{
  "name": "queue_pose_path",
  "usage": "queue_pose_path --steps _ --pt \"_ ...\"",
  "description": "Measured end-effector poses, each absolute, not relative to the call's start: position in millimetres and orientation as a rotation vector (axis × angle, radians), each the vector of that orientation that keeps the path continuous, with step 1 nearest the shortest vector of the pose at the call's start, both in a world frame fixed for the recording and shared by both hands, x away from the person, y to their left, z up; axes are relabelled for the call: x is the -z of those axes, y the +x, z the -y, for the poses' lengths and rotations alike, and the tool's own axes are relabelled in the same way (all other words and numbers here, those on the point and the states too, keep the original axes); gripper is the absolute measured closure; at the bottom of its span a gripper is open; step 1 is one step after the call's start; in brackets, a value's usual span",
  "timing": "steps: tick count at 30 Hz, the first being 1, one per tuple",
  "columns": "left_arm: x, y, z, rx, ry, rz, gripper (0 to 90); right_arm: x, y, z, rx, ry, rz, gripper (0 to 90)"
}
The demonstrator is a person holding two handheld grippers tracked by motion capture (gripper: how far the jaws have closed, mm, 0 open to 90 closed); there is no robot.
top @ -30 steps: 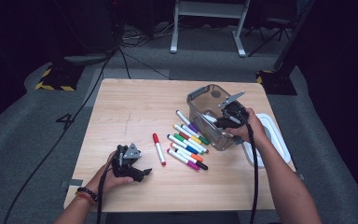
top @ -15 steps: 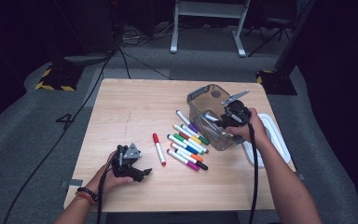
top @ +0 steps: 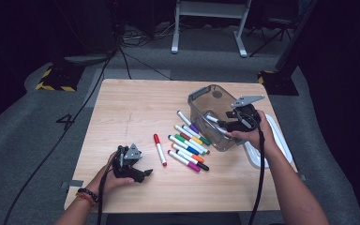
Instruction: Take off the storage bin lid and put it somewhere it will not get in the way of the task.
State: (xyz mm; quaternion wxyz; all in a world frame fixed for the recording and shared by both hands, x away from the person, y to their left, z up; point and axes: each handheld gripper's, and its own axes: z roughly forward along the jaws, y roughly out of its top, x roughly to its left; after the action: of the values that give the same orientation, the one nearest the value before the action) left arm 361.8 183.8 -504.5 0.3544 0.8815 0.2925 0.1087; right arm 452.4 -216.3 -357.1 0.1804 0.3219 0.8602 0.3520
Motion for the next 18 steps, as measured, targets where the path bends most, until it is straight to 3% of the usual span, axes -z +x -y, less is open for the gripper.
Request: queue_pose_path --steps 9,18 --pt "504 362 -184 -0.281 2.279 -0.755 13.7 349 422 212 -1.119 0.800 -2.412 36.1" --pt "504 362 -184 -0.281 2.278 -0.756 13.7 349 386 202 -1.188 0.673 -2.434 36.4"
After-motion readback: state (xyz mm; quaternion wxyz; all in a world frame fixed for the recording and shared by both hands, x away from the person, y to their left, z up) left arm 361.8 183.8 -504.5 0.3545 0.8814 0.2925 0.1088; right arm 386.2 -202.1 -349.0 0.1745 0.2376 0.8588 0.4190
